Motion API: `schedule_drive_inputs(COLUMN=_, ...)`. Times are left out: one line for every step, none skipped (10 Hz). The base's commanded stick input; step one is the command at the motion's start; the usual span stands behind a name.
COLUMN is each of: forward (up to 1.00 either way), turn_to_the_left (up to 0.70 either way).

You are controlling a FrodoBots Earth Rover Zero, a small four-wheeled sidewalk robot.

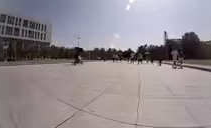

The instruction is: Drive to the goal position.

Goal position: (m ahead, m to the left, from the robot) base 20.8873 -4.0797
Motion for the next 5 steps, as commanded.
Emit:
schedule_drive_inputs(forward=1.0, turn_to_the_left=-0.04)
schedule_drive_inputs(forward=1.0, turn_to_the_left=0.0)
schedule_drive_inputs(forward=1.0, turn_to_the_left=0.0)
schedule_drive_inputs(forward=1.0, turn_to_the_left=-0.04)
schedule_drive_inputs(forward=1.0, turn_to_the_left=-0.09)
